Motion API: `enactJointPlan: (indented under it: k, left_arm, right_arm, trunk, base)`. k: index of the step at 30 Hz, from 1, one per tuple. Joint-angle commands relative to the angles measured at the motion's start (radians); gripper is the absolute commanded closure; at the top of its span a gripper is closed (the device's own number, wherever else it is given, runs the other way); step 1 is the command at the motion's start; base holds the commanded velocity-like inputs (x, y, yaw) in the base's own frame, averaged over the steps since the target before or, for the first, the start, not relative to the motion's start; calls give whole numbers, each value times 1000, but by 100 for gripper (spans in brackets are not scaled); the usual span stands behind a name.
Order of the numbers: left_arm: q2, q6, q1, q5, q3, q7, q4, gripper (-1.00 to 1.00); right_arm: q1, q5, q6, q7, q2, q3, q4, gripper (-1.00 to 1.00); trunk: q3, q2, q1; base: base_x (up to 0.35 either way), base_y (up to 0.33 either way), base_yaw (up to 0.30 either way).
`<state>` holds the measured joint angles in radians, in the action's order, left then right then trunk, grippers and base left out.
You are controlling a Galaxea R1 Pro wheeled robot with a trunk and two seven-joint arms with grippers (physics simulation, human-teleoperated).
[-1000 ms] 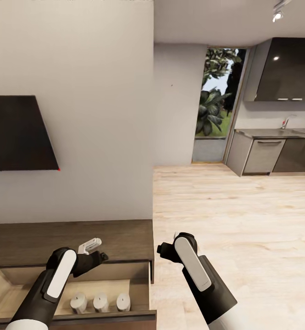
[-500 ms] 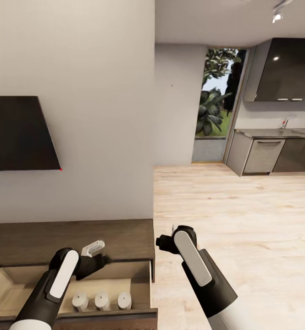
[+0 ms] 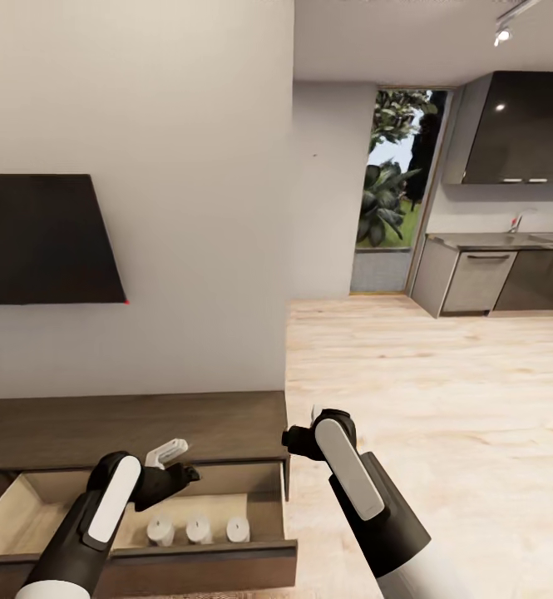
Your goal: Place each of the two pumpkins and all three candles from the living room inside a cabinet in the living room (use any cabinet), then make sure every cabinet is closed, and position the cauldron so it is next to a table in the living room.
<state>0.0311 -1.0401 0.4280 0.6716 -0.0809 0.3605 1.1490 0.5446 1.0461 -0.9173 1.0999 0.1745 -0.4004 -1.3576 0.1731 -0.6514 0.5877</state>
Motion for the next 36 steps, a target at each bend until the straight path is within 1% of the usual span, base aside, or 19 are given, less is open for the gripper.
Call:
enactJointPlan:
  k: [1, 6, 9, 10, 13, 22, 36]
  left_arm:
    - [1, 0, 0, 0, 0, 0, 0, -100]
    - [2, 2, 0, -1, 0, 0, 0, -100]
    - [3, 3, 0, -1, 0, 0, 0, -100]
    - [3, 3, 0, -1, 0, 0, 0, -100]
    - [3, 4, 0, -2, 0, 0, 0, -100]
    - [3, 6, 0, -4, -8, 0, 0, -100]
    - [4, 8, 0, -4, -8, 0, 0, -100]
  right_arm:
    - [0, 0, 0, 0, 0, 0, 0, -100]
    - [0, 0, 0, 0, 0, -1, 0, -100]
    - [0, -1, 0, 0, 0, -14, 0, -100]
    - [0, -1, 1, 0, 0, -25, 0, -100]
    - [0, -1, 1, 0, 0, -34, 0, -100]
    - [0, 3, 2, -1, 0, -36, 0, -100]
    - [0, 6, 2, -1, 0, -37, 0, -100]
  trunk:
    - [0, 0, 0]
    - [0, 0, 0]
    - [0, 0, 0]
    - [0, 0, 0]
    - [0, 0, 0]
    - [0, 0, 0]
    - [0, 0, 0]
  base:
    - [-225, 200, 0]
    - [-231, 202, 0]
    - [-238, 203, 0]
    - [-239, 203, 0]
    - [-234, 209, 0]
    - [-226, 217, 0]
    - [-224, 218, 0]
